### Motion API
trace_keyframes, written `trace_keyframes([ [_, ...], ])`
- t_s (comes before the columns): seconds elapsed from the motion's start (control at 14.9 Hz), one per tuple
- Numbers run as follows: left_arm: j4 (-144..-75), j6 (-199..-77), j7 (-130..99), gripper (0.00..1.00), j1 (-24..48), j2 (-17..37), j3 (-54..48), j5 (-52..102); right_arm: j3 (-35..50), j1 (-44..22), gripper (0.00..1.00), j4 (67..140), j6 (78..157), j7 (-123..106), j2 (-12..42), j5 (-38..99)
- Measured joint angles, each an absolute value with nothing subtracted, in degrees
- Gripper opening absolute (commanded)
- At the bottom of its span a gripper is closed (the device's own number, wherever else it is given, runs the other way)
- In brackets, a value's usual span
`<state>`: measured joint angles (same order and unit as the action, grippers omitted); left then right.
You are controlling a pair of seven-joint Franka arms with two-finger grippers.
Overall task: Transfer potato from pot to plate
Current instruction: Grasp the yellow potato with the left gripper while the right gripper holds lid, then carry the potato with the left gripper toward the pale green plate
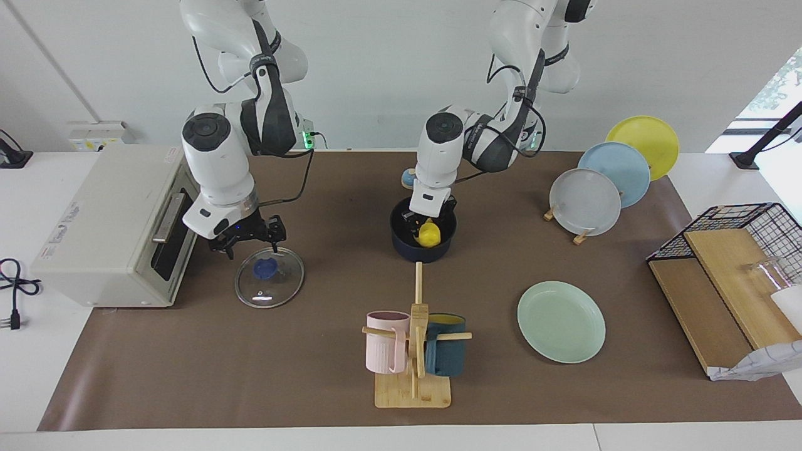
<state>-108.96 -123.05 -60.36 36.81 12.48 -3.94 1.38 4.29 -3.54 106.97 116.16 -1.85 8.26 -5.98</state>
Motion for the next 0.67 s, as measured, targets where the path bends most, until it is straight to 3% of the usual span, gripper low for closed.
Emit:
trace_keyframes([
  [0.34, -98.37, -109.85, -51.81, 0.0, 31.36, 8.87, -2.88, 1.41, 5.59, -4.46, 1.0, 101.59, 105.74, -1.85, 5.42, -5.98],
  [0.67, -88.66, -102.9, -33.05, 0.0, 18.96, 11.07, -2.49, 1.92, 7.11, -4.84, 1.0, 99.77, 97.81, -1.85, 0.34, -5.76],
])
